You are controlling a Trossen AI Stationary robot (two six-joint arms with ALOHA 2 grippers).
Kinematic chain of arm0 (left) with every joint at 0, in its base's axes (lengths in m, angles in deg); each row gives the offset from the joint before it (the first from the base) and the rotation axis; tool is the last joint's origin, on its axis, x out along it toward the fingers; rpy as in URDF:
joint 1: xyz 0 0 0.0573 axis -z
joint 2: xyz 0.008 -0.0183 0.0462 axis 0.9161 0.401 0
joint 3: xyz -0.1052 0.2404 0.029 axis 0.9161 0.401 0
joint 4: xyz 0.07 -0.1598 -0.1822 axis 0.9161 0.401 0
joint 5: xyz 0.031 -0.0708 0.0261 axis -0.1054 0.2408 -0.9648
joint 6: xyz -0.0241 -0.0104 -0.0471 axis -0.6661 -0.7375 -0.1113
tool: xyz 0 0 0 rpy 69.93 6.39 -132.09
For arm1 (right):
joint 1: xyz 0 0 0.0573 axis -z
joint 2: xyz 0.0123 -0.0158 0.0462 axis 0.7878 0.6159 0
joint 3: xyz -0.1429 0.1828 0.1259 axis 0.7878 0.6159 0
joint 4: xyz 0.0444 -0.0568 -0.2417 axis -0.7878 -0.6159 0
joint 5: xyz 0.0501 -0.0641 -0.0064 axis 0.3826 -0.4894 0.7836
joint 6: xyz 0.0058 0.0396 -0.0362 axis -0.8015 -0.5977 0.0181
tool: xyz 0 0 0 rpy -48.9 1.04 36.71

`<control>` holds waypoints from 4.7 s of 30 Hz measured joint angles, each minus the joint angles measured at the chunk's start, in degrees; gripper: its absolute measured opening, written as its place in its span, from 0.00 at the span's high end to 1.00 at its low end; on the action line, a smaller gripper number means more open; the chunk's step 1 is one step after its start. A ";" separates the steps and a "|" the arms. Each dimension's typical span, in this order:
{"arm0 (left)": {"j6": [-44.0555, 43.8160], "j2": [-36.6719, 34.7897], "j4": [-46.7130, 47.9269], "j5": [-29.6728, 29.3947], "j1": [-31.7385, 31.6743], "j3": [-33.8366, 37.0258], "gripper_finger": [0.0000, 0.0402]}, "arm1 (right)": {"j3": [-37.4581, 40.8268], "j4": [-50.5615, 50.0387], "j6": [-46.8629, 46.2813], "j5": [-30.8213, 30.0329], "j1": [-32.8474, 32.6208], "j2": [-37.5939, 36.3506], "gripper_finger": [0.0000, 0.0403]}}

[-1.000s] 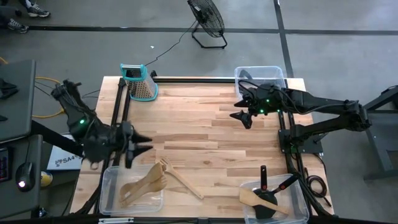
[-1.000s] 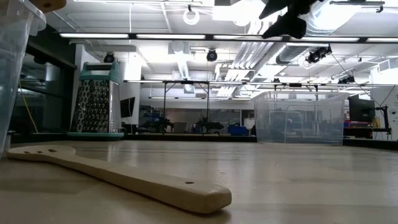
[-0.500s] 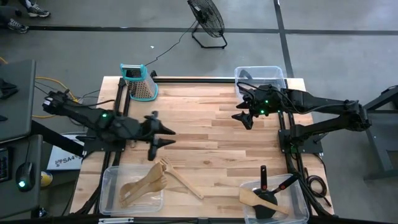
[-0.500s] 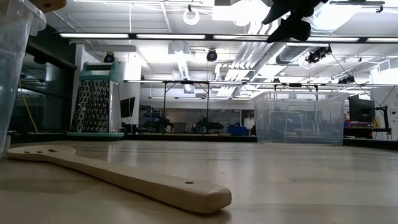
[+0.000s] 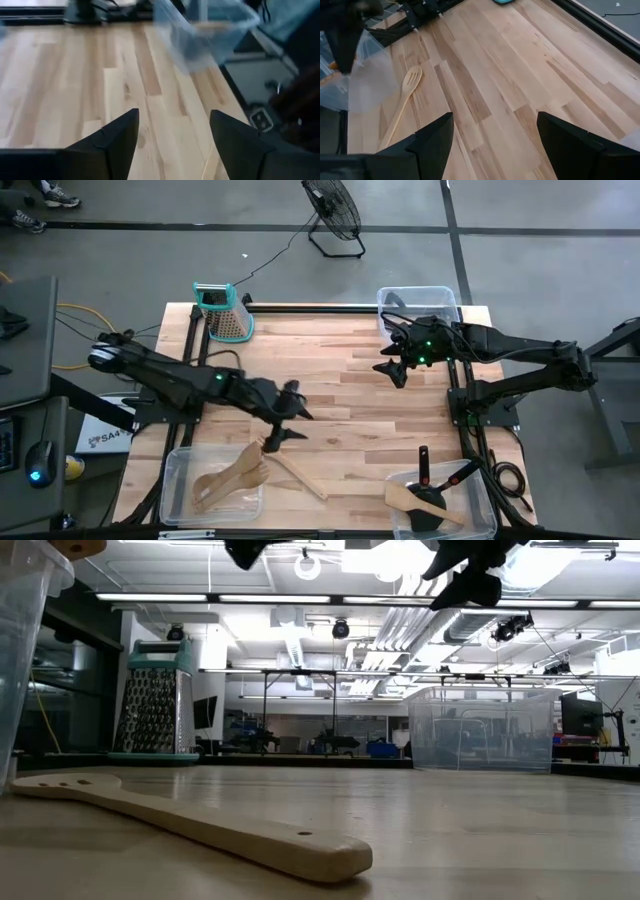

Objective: Pick & Place Kitchen Items
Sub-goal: Put the light brown slotted serving spoon into the bottom left transparent bin

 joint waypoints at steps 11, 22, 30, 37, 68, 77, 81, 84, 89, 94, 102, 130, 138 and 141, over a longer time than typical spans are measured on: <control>12.41 19.32 18.58 1.49 0.81 -18.96 0.39 | 0.00 -2.80 -0.51 0.00 0.00 -0.02 0.31; 18.76 30.05 26.84 5.48 1.21 -28.06 0.39 | 0.00 -3.45 -0.68 0.00 0.00 -0.02 0.31; 19.73 35.01 25.58 6.13 6.28 -28.04 0.39 | 0.02 -6.09 -0.81 -0.02 0.00 -0.02 0.31; 22.36 38.12 22.84 1.17 10.12 -28.34 0.39 | 0.00 -7.36 -0.80 -0.02 0.00 -0.02 0.31; 40.38 43.46 20.38 4.23 13.31 -28.16 0.39 | 0.00 -8.78 0.06 0.20 -1.55 -0.02 0.31; 40.99 45.93 19.72 1.61 13.11 -28.26 0.39 | 0.00 -8.82 0.04 0.17 -1.55 -0.02 0.31; 41.01 46.61 19.89 1.79 13.11 -28.32 0.39 | 0.01 -8.79 0.17 0.15 -1.55 -0.02 0.31; 39.76 46.61 20.69 0.92 13.08 -28.34 0.39 | 0.00 -8.75 0.18 0.15 -1.55 -0.02 0.31; 29.52 46.61 21.40 1.50 11.18 -28.19 0.41 | 0.00 -8.75 0.20 0.15 -1.55 -0.02 0.31; 22.72 46.63 23.55 4.28 8.33 -28.17 0.50 | 0.00 -8.78 0.22 0.17 -1.55 -0.02 0.31; 22.01 46.63 24.87 3.87 7.13 -28.19 0.65 | 0.00 -8.82 0.22 0.17 -1.55 -0.02 0.31; 15.01 46.65 25.94 0.60 5.88 -28.10 0.81 | 0.02 -8.86 0.26 0.17 -1.55 -0.02 0.31; 14.91 46.86 26.93 0.48 5.66 -29.18 0.81 | 0.00 -8.86 0.26 0.17 -1.55 -0.02 0.31; 14.82 47.01 28.22 0.01 5.02 -30.22 0.81 | 0.00 -8.86 0.26 0.18 -1.55 -0.02 0.31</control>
